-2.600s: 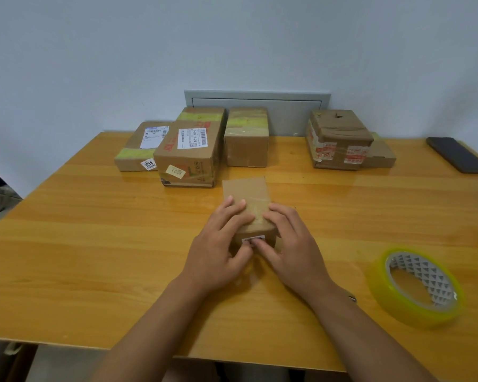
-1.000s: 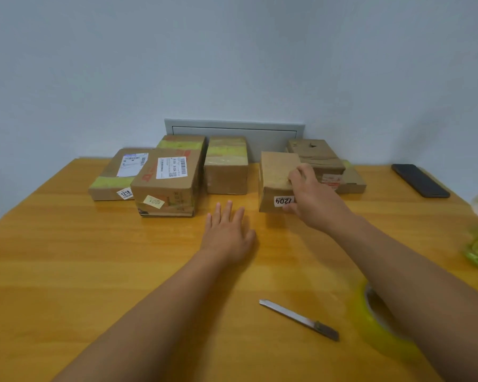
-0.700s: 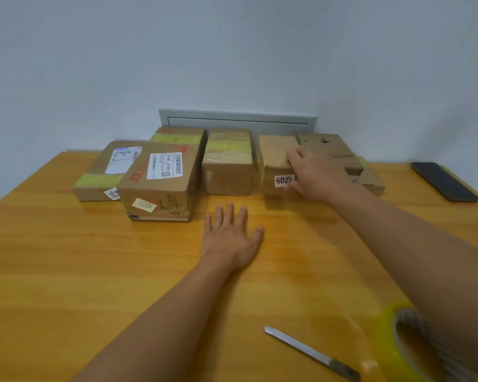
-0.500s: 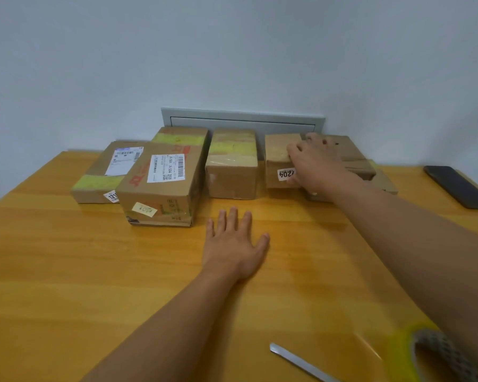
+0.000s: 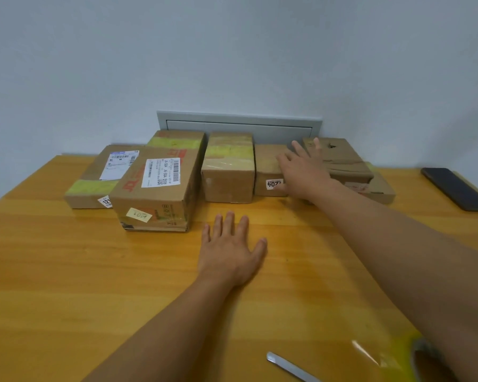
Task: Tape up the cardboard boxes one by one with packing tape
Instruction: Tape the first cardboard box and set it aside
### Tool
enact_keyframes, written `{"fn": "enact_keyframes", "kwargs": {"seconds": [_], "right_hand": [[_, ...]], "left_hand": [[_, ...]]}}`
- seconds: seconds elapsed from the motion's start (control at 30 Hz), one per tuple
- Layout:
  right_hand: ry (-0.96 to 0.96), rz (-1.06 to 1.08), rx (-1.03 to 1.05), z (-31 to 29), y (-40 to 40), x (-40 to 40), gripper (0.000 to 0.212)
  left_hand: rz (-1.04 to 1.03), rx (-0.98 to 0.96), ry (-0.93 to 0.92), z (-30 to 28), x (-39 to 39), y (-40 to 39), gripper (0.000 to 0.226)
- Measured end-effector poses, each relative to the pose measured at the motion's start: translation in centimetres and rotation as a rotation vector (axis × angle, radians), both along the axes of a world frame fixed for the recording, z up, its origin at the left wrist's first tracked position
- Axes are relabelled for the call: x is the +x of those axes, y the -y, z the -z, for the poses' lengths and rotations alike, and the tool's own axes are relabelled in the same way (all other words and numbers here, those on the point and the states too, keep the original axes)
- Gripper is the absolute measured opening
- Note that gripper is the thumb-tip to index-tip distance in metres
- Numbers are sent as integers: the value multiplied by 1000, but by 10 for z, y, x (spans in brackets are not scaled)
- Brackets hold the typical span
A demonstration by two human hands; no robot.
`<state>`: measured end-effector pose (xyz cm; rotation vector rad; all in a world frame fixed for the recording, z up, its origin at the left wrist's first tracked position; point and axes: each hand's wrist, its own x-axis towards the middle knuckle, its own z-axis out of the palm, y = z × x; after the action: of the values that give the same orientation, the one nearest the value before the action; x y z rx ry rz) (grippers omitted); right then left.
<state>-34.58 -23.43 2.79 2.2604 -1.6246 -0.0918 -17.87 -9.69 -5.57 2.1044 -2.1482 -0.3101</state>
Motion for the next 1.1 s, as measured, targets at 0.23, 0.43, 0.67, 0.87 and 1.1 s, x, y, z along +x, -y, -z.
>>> {"fn": "enact_keyframes", "kwargs": {"seconds": [0.23,0.43,0.67,0.87,1.1], "right_hand": [[166,140,50,-12,-17,-66,111],[339,258,209,4,-18,-97,92],[352,287,88,3,-33,-87,67],[369,301,65,-10,-82,-80,61],[464,308,89,-18,-169,-58,57]], "left_hand": [[1,4,10,-2,-1,0,75],[-3,-4,28,-3,-1,-1,73],[-12,-8,42,-1,-1,1,75],[-10,-28,22,-2,-1,1,75],[-87,-286,-310,-9,0,-12,56]]}}
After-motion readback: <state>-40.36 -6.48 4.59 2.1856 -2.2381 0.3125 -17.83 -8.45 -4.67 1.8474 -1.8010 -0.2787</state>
